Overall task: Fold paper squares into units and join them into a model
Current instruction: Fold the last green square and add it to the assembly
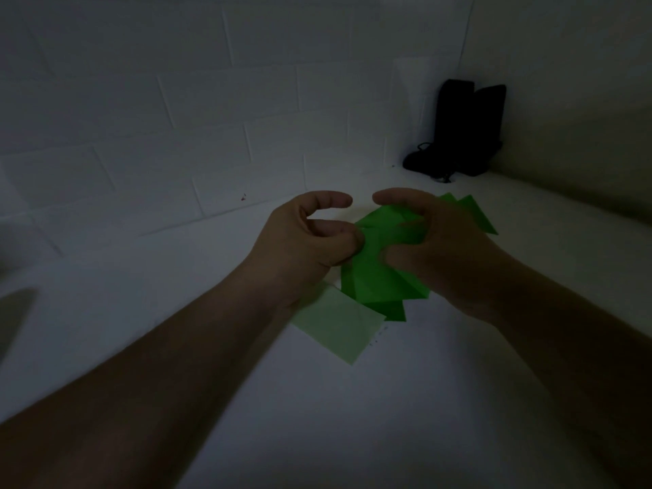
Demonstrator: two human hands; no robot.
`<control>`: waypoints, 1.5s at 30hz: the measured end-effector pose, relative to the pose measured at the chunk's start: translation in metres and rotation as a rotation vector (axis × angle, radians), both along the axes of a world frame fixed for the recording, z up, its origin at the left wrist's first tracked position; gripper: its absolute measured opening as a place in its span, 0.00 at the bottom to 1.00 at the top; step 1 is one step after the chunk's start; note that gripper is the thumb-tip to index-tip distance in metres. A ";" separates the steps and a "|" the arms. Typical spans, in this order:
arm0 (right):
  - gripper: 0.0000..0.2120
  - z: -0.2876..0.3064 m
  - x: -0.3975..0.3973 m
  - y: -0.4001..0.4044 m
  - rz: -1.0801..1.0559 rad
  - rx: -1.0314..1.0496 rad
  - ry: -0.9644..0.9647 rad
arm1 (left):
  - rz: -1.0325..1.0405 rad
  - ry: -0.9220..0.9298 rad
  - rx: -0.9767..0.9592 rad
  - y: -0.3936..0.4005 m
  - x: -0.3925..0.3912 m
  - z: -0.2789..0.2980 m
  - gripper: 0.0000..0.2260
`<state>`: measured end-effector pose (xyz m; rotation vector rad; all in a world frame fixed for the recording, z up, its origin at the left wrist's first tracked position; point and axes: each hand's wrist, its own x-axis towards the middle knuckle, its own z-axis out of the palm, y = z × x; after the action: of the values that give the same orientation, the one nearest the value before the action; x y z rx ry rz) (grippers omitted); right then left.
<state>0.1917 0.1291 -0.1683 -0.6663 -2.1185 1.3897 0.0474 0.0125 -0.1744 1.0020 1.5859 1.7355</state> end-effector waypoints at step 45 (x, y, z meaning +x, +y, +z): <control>0.41 -0.005 0.002 0.007 0.049 0.321 -0.149 | -0.089 0.526 -0.209 -0.011 0.003 0.003 0.39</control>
<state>0.1940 0.1359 -0.1730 -0.6063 -2.4181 1.0148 0.0500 0.0015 -0.1715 1.4761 1.9538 1.2711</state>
